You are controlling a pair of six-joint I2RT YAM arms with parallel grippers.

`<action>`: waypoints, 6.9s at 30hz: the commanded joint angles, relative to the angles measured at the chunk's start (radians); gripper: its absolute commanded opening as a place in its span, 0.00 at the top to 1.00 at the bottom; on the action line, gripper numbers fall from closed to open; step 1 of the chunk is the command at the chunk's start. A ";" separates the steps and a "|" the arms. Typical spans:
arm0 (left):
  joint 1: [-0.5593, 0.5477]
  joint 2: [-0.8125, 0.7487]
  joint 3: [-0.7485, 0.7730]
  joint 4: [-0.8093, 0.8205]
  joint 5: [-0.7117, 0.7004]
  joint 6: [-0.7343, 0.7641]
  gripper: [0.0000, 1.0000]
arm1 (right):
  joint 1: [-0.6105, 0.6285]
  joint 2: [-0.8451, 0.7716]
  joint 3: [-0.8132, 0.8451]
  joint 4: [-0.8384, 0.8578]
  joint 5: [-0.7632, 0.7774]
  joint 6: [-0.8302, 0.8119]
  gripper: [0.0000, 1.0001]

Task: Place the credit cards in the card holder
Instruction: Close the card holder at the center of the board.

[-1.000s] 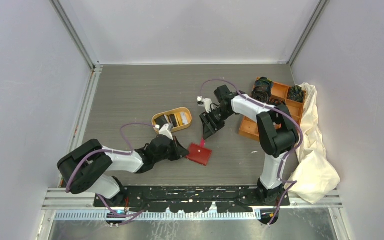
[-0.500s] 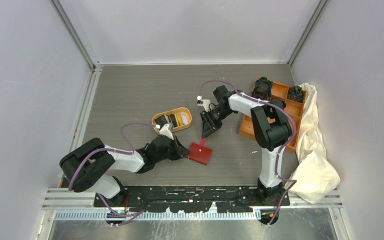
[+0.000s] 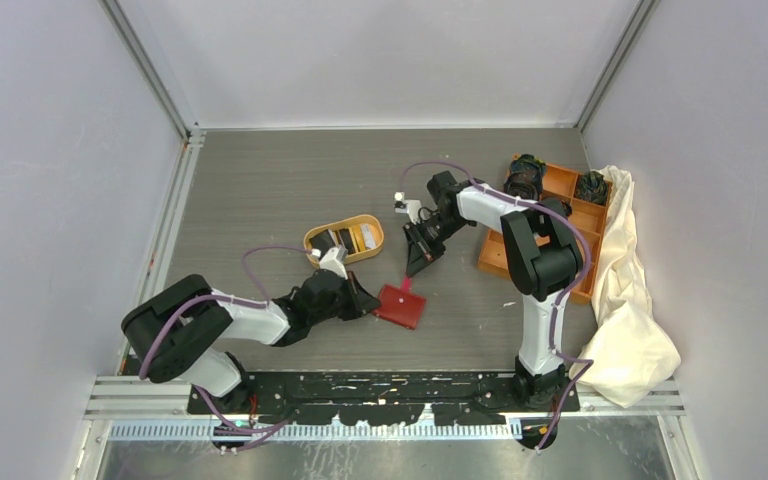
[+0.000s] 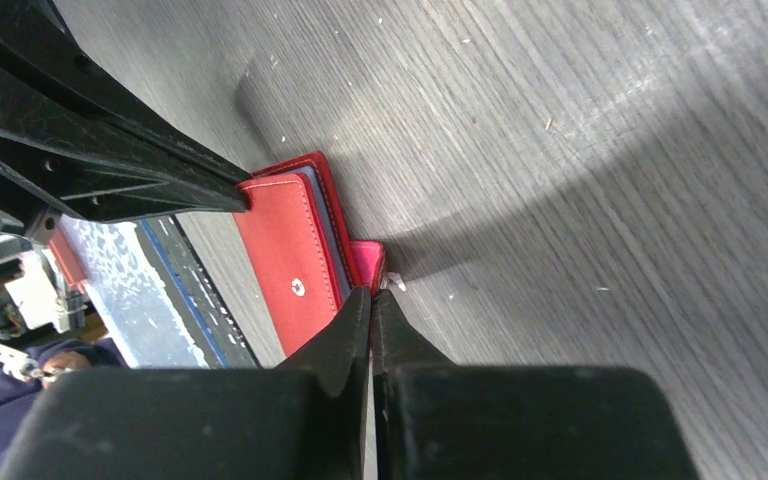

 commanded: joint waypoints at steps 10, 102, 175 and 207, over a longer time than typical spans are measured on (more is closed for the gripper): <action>-0.004 -0.046 -0.026 -0.065 -0.026 -0.002 1.00 | 0.050 -0.153 -0.055 -0.001 0.018 -0.147 0.99; -0.004 -0.132 -0.073 -0.018 -0.014 -0.011 1.00 | 0.480 -0.258 -0.217 0.121 0.453 -0.289 0.99; -0.004 -0.080 -0.059 0.022 0.011 -0.026 1.00 | 0.337 -0.321 -0.186 0.199 0.415 -0.138 0.86; -0.004 -0.115 -0.061 0.001 0.010 -0.031 1.00 | 0.371 -0.303 -0.175 0.120 0.332 -0.180 0.99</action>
